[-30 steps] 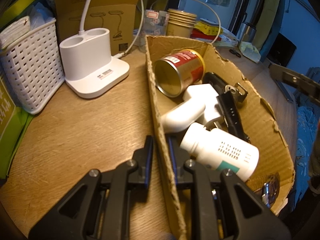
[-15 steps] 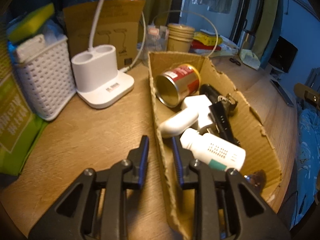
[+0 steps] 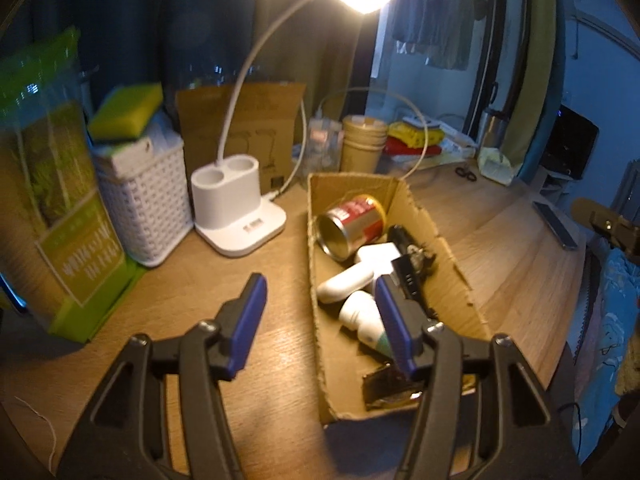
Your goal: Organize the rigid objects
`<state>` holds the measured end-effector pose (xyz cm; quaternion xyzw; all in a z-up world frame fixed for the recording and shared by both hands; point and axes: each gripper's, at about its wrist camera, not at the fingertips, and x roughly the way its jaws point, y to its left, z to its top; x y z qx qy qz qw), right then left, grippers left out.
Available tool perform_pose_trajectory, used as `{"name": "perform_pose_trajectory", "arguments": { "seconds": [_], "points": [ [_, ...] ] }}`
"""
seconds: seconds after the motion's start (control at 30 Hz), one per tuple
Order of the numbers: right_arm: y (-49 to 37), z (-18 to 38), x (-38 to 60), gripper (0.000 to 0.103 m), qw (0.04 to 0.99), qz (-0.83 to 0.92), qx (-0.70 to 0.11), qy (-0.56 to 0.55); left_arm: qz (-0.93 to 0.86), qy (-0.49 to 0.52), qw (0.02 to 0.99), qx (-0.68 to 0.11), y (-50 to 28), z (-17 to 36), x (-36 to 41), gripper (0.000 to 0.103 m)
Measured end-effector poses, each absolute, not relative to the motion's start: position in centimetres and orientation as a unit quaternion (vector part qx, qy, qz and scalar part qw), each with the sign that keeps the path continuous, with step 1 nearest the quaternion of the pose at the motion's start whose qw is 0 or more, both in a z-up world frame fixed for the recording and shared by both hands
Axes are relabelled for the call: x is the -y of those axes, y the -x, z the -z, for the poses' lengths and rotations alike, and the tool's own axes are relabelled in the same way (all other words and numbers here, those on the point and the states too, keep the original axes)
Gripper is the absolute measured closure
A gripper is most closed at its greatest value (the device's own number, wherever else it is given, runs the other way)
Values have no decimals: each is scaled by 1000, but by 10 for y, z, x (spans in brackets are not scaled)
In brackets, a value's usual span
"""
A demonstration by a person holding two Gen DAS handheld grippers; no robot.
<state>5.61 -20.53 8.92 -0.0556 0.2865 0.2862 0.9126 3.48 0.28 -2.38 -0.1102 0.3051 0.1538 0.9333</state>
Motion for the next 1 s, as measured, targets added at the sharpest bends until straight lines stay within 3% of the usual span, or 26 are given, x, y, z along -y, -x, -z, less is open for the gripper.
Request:
{"name": "perform_pose_trajectory", "arguments": {
  "seconds": [0.13, 0.17, 0.27, 0.43, 1.0],
  "points": [
    [-47, -98, 209, 51, 916, -290, -273, 52, -154, 99, 941, -284, -25, 5, 6, 44],
    [-45, -101, 210, 46, 917, -291, -268, 51, -153, 96, 943, -280, -23, 0, 8, 40],
    [-39, -108, 213, 46, 919, -294, -258, 49, -150, 91, 948, -265, -17, -12, 13, 26],
    [-26, -121, 219, 45, 924, -295, -237, 47, -156, 80, 953, -246, -10, -30, 23, 18],
    [1, -146, 239, 37, 934, -302, -188, 35, -171, 37, 970, -169, 18, -73, 51, 11]
  ]
}}
